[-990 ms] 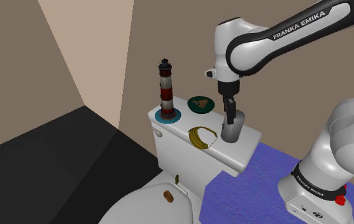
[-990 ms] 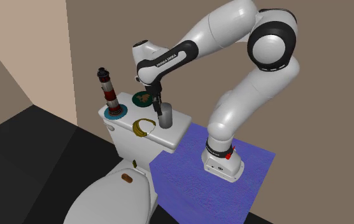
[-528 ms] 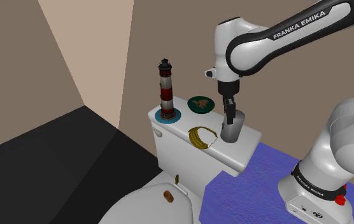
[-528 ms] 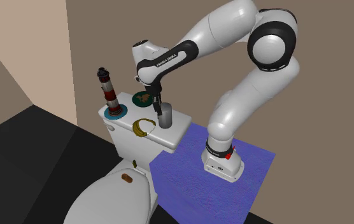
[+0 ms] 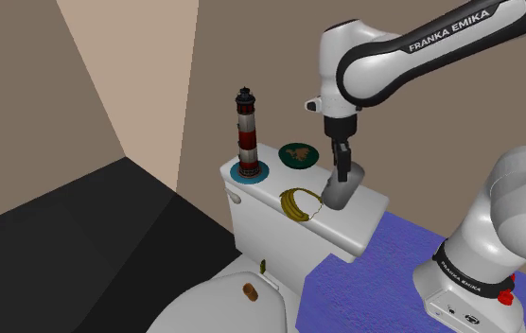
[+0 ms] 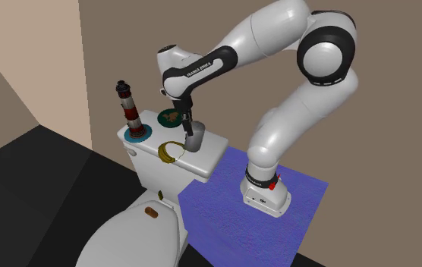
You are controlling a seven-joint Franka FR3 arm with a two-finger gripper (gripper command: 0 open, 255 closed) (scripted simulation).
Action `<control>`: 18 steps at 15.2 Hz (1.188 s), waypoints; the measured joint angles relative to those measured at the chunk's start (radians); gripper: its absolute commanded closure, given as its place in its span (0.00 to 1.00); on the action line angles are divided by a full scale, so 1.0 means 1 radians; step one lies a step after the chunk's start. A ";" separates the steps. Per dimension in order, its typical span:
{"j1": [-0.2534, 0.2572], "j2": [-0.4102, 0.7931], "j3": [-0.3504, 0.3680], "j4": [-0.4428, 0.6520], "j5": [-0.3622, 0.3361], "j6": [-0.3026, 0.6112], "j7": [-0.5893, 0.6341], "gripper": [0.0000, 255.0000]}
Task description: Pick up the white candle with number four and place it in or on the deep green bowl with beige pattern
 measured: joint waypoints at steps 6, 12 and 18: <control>0.000 -0.040 0.001 0.054 0.001 -0.095 0.001 1.00; 0.000 -0.065 0.002 0.115 0.000 -0.180 0.001 1.00; 0.000 -0.086 0.002 0.184 0.001 -0.270 0.001 1.00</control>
